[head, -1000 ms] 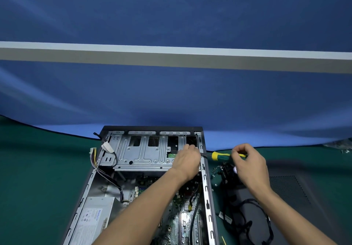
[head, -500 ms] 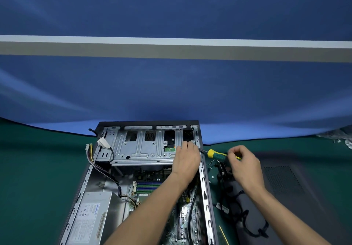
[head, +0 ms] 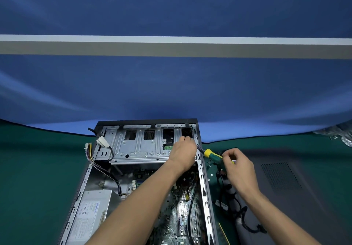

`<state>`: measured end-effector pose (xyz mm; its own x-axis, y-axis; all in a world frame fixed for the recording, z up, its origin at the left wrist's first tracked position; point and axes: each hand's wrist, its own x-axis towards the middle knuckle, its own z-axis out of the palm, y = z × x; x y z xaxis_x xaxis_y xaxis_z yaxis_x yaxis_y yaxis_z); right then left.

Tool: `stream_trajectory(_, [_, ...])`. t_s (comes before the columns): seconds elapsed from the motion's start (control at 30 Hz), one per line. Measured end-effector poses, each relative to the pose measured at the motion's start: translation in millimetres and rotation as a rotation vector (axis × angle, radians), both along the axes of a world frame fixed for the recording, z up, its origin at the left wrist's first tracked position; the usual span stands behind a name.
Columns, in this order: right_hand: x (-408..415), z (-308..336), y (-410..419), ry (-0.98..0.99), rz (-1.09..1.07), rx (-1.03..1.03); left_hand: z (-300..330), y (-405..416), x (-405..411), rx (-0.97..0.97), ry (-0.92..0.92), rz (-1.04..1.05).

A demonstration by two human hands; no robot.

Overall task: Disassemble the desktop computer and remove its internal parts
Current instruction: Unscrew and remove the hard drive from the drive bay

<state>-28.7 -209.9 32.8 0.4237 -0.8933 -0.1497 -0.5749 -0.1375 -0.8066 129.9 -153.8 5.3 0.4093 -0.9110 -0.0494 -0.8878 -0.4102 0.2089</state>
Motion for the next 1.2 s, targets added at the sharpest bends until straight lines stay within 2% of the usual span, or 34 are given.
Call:
stream_trajectory(0.13, [1.8,0.5,0.1,-0.068,-0.026,0.041,-7.6,5.6,-8.0,-0.043,-0.073,0.017])
stream_trajectory(0.23, [4.5,3.3,-0.7,-0.106,-0.064,0.055,-14.9,8.6,-9.6,-0.110,-0.059,0.027])
stream_trajectory(0.43, [3.2,25.9,-10.1,-0.134,-0.061,-0.109,-23.3,14.2,4.5,-0.257,0.252,0.107])
stream_trajectory(0.57, [13.6,52.8,-21.4,-0.040,0.028,-0.344,-29.1,17.9,3.7,-0.325,0.396,0.181])
stream_trajectory(0.7, [31.0,74.1,-32.8,0.048,0.119,-0.446,-28.5,17.5,6.7,-0.341,0.515,0.233])
stream_trajectory(0.9, [48.5,81.1,-34.3,0.157,0.198,-0.478,-29.0,18.4,8.5,-0.354,0.542,0.211])
stream_trajectory(1.2, [59.1,84.0,-30.3,0.179,0.210,-0.509,-27.2,18.6,8.5,-0.387,0.553,0.225])
